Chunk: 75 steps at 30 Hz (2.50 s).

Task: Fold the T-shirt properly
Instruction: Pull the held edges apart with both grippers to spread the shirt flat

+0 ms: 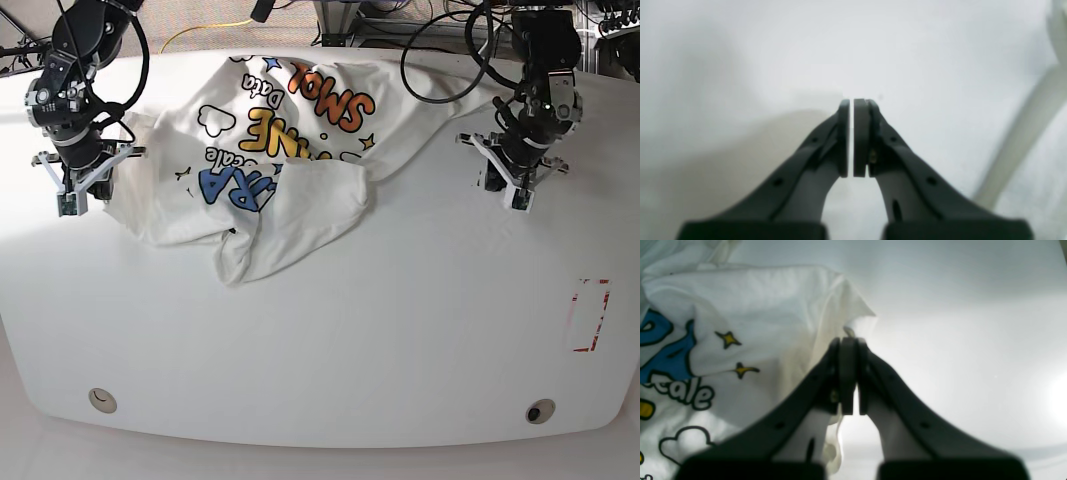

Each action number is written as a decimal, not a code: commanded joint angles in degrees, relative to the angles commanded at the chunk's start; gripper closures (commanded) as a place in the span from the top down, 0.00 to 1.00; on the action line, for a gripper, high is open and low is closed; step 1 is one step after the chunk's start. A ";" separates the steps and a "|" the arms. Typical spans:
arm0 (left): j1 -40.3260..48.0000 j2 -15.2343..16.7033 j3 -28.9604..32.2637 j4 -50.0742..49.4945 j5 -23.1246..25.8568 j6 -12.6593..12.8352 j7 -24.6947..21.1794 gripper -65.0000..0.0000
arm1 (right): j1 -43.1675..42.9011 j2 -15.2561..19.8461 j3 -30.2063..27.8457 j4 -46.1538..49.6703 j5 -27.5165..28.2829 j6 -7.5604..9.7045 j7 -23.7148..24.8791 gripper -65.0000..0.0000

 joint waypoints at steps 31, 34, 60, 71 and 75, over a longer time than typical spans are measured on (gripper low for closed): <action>12.31 0.79 7.74 4.31 0.09 -16.22 7.74 0.00 | 6.59 4.04 4.92 -14.24 0.00 0.18 0.18 0.00; 11.69 0.53 8.26 -0.26 0.18 -16.22 7.56 0.00 | 6.59 3.96 4.92 -14.24 0.00 0.18 0.18 0.00; -28.22 -2.46 4.40 -31.82 14.24 -16.22 7.38 0.00 | 1.76 0.44 5.19 -13.98 0.09 0.18 0.18 0.00; -33.85 -0.88 4.48 -26.46 14.33 -16.22 7.47 0.00 | 1.14 -1.58 4.92 -13.89 0.44 0.18 0.00 0.10; -33.49 -0.88 4.48 -20.75 14.42 -16.22 8.00 0.00 | 1.14 -2.37 4.92 -11.25 0.53 0.18 0.00 0.40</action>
